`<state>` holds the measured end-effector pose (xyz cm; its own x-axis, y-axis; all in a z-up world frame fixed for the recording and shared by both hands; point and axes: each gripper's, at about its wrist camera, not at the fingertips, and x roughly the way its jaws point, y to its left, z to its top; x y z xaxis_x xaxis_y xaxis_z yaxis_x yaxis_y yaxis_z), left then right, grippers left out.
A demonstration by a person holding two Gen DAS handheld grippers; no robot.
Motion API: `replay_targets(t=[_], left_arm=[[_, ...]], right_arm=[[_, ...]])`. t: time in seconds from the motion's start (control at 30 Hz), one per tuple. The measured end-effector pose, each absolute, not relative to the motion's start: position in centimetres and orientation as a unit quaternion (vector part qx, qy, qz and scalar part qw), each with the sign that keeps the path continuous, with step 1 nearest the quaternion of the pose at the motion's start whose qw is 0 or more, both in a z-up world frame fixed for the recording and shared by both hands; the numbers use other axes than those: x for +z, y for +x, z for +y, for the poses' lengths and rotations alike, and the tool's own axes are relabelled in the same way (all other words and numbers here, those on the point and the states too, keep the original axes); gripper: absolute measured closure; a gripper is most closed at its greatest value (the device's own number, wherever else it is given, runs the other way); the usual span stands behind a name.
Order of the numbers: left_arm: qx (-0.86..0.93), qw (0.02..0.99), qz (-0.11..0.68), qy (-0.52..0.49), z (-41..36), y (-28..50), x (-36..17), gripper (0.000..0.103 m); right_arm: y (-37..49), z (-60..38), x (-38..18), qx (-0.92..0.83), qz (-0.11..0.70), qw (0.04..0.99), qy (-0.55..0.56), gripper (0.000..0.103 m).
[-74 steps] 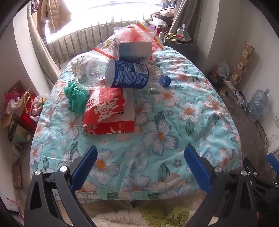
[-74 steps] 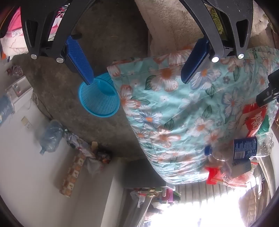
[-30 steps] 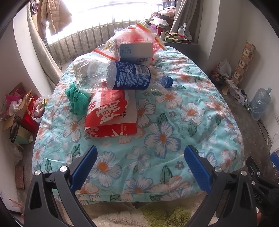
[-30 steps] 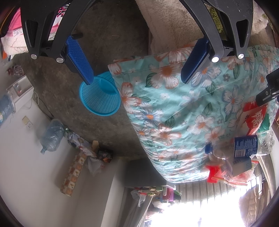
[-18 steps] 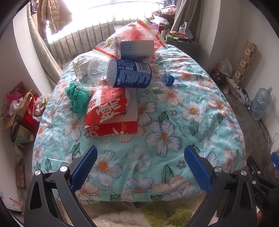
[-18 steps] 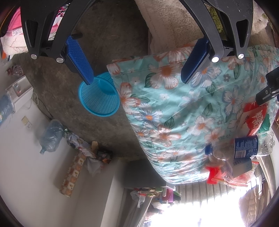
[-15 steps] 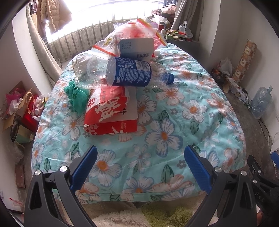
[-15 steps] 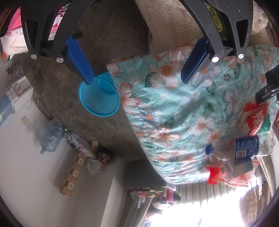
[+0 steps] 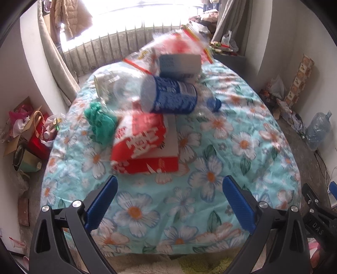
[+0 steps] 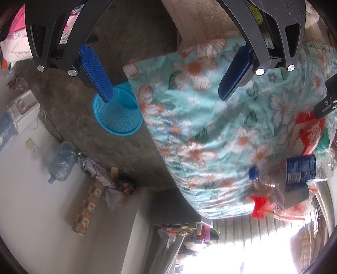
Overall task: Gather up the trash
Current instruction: 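Grasp the white paper cup with the left tool while the right tool grasps a white tissue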
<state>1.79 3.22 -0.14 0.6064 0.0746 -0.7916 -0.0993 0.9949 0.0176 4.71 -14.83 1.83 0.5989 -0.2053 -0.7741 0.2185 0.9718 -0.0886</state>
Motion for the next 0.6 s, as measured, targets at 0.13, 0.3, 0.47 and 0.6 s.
replay_targets(t=[0.13,0.3,0.47,0.6], left_arm=[[0.066,0.909,0.411,-0.026,5.6,2.3,1.5,0.006],[0.096,0.917,0.387,-0.021,9.6,3.9,3.2,0.006],[0.103,0.915,0.388,-0.031,14.0,6.5,3.8,0.006],[0.082,0.920,0.377,-0.067,17.6,8.5,4.0,0.005]], right_arm=[[6.4,-14.1,2.7,-0.100,0.418,0.903,0.015,0.008],[8.9,-12.7,3.6,-0.041,0.406,0.913,0.023,0.008],[11.5,-11.7,4.9,-0.015,0.378,0.926,0.023,0.008],[13.7,-11.3,5.8,-0.008,0.363,0.931,0.018,0.008]])
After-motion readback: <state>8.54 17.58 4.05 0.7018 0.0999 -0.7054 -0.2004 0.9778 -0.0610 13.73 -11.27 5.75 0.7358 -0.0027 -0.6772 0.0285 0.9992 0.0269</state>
